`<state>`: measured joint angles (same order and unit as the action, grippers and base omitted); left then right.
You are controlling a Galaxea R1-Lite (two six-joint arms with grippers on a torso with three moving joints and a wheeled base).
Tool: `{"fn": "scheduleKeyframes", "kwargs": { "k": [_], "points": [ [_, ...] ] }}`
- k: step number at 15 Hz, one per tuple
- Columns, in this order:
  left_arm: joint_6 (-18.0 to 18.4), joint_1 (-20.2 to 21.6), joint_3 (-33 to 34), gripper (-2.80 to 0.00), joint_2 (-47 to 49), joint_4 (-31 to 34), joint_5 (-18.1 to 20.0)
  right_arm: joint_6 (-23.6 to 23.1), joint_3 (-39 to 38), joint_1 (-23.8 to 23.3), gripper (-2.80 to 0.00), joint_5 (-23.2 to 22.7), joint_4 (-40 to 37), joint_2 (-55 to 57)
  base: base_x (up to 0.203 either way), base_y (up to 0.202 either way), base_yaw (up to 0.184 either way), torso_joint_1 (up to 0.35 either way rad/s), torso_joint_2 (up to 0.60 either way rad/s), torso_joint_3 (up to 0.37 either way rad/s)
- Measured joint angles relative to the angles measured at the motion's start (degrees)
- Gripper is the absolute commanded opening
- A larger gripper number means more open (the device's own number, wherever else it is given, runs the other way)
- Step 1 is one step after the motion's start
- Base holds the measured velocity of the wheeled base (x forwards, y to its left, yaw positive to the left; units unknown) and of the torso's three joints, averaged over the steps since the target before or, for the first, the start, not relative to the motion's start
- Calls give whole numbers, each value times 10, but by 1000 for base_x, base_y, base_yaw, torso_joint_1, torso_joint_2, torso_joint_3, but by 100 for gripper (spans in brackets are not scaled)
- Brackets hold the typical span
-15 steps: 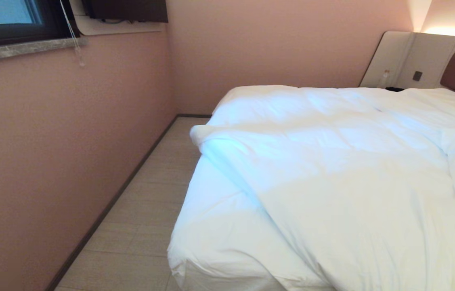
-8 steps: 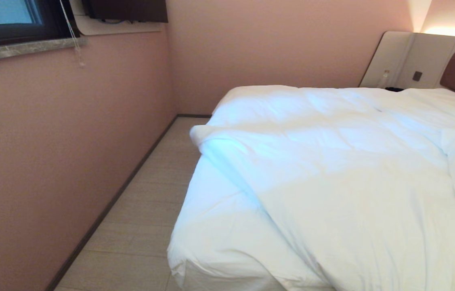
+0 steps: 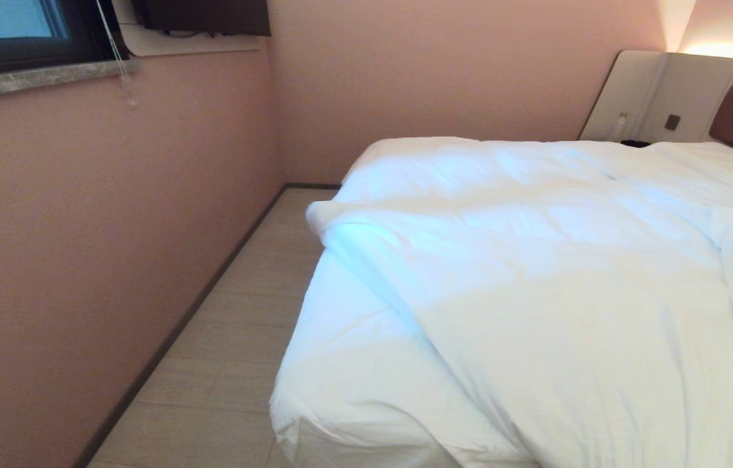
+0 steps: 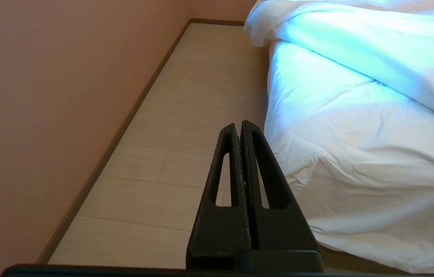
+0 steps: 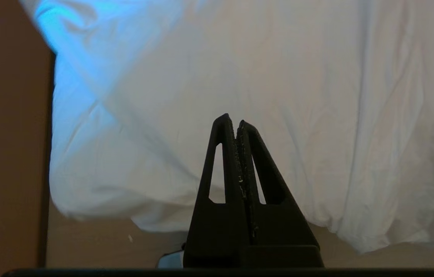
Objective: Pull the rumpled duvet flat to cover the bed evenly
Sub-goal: Hold the folded corner of the quilt
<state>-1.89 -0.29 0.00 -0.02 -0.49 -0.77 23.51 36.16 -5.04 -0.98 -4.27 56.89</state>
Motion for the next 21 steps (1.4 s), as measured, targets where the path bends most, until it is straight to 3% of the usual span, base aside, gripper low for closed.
{"fn": "scheduleKeyframes", "kwargs": {
  "k": [5, 9, 15, 21],
  "points": [
    [0, 0, 0, -280, 0, 0, 0, 78, 211, -142, -280, -55, 64, 245, 0, 0, 0, 0, 0, 0],
    [0, 0, 0, -280, 0, 0, 0, 125, 378, -207, -280, -107, 46, 386, 0, 0, 0, 0, 0, 0],
    [0, 0, 0, -280, 0, 0, 0, 137, 578, -237, -280, -161, -55, 565, 0, 0, 0, 0, 0, 0],
    [0, 0, 0, -280, 0, 0, 0, 145, 706, -230, -280, -130, -168, 708, 0, 0, 0, 0, 0, 0]
  ]
}}
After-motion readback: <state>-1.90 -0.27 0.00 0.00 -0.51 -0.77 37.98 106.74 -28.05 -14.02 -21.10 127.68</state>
